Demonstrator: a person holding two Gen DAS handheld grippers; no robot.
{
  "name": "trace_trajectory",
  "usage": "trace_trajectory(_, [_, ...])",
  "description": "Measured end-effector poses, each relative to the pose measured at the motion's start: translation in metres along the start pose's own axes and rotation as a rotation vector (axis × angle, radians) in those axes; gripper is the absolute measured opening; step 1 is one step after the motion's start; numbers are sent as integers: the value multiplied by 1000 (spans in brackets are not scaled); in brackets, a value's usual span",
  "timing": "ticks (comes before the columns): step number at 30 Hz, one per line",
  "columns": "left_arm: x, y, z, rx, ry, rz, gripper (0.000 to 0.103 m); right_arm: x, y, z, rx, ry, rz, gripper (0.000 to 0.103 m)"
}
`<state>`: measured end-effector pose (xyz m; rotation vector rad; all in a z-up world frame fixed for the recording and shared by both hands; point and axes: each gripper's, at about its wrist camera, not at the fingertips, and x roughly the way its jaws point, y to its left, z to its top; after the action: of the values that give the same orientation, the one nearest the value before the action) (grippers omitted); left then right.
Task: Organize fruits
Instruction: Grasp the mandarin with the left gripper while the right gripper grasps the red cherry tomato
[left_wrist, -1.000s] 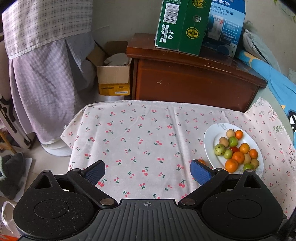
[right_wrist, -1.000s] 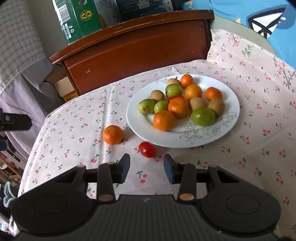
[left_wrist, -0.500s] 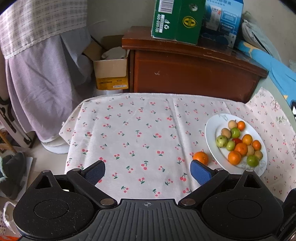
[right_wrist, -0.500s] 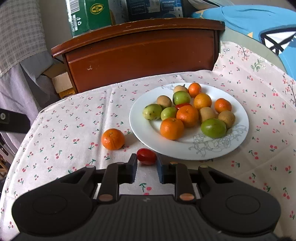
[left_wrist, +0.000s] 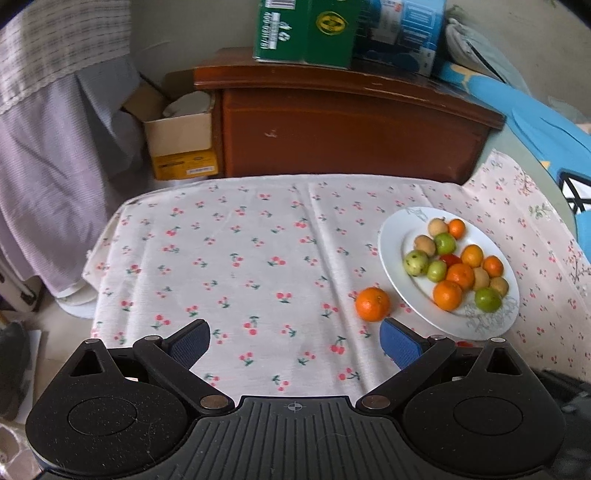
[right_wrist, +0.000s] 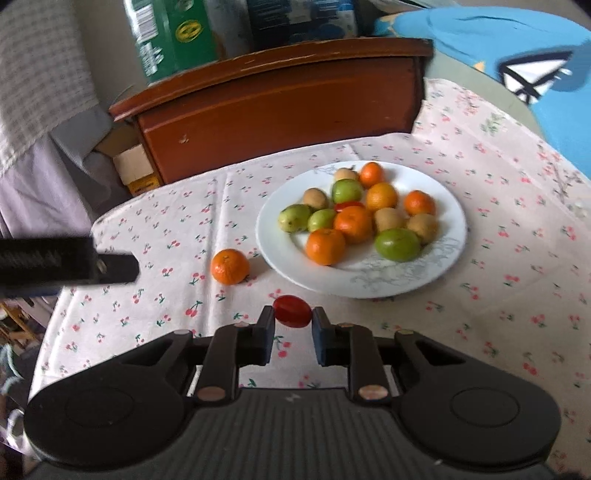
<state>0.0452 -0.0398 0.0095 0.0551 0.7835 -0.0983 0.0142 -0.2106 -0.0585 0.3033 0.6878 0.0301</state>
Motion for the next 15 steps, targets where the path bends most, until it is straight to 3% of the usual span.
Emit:
trace_trajectory(8, [22,-21,-7,58,-48,-51,99,-27,-17,11,40,21,66,21])
trace_trajectory(15, [43,-37,-12,129,-103,-72,96,-21,-29,12,101,26,57,21])
